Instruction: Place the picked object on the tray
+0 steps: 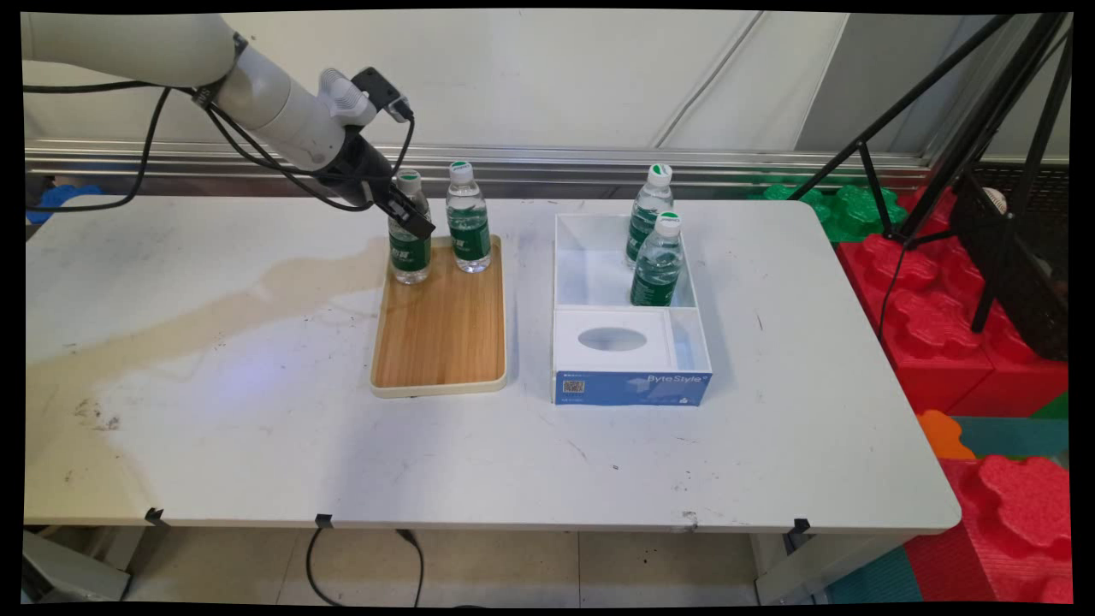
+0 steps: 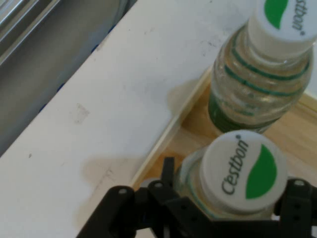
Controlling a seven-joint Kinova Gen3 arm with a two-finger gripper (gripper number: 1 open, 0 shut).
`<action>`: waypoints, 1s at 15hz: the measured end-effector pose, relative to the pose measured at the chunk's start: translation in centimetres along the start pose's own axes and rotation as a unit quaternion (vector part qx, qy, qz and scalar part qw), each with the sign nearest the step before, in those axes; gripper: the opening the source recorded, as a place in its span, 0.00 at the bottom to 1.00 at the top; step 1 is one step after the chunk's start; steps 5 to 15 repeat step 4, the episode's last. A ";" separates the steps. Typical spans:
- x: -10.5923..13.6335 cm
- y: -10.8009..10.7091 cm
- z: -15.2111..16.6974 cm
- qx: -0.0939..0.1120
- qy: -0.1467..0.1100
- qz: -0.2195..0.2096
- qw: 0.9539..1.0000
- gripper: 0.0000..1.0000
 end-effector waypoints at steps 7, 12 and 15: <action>-0.7 -0.6 -0.2 0.002 -0.003 0.002 1.000 1.00; -0.7 -0.6 -0.2 0.002 -0.003 0.002 1.000 1.00; -0.7 -0.6 -0.2 0.002 -0.003 0.002 1.000 1.00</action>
